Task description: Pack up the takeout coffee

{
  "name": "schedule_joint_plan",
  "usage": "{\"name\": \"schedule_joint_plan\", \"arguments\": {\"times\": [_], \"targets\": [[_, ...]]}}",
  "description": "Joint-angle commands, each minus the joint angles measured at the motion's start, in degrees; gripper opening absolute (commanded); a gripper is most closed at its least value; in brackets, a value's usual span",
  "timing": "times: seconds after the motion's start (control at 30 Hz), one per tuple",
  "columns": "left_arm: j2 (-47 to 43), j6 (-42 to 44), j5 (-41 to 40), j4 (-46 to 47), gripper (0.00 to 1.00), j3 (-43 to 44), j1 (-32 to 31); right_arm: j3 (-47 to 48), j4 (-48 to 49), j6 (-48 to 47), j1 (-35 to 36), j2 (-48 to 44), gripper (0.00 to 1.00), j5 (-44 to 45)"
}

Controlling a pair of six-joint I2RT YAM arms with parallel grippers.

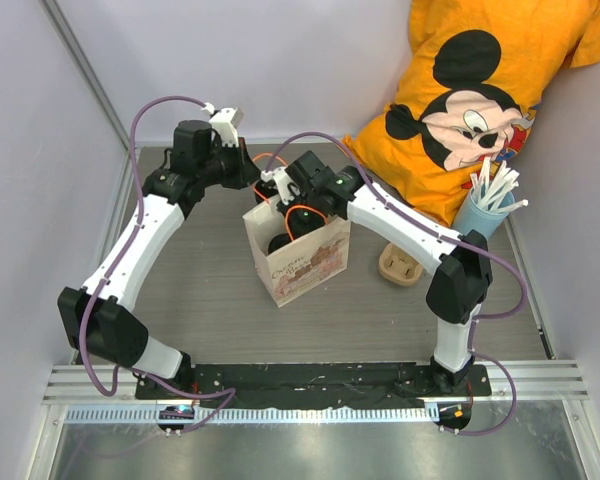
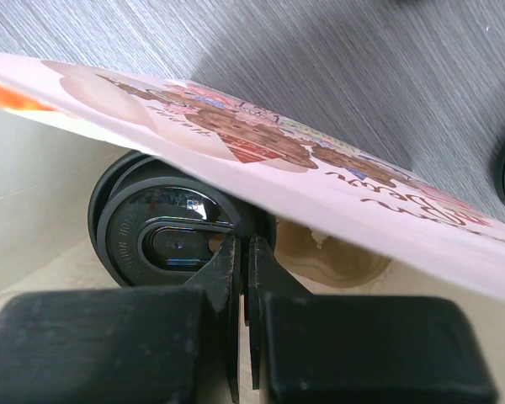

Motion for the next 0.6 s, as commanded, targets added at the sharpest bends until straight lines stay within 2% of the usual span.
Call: {"name": "schedule_joint_plan", "arguments": {"times": [0.0, 0.57], "targets": [[-1.9, -1.1, -0.8, 2.9, 0.0, -0.2, -0.3, 2.2, 1.1, 1.2, 0.6, -0.2, 0.01, 1.4], [-2.1, -1.4, -0.3, 3.6, 0.0, -1.2, -0.2, 1.7, 1.6, 1.4, 1.6, 1.2, 0.01, 2.7]]}}
